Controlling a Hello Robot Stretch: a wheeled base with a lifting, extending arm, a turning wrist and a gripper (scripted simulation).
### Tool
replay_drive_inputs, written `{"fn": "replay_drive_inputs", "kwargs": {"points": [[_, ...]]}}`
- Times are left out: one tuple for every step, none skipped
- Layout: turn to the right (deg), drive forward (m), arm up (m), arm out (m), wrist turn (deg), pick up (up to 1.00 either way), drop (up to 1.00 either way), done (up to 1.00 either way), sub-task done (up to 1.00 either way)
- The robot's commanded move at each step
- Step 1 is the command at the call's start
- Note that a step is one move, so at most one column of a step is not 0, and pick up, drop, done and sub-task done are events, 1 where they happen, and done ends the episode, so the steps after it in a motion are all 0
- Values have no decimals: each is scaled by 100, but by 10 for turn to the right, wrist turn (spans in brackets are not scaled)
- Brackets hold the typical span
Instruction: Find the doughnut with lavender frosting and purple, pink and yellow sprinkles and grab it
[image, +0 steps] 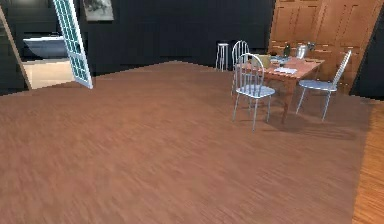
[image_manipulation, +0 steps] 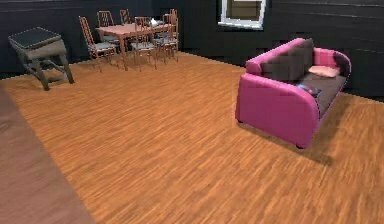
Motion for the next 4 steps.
{"fn": "replay_drive_inputs", "kwargs": {"points": [[-450,0,0,0,0,0,0,0,0],[0,100,0,0,0,0,0,0,0],[-300,0,0,0,0,0,0,0,0],[0,100,0,0,0,0,0,0,0]]}}
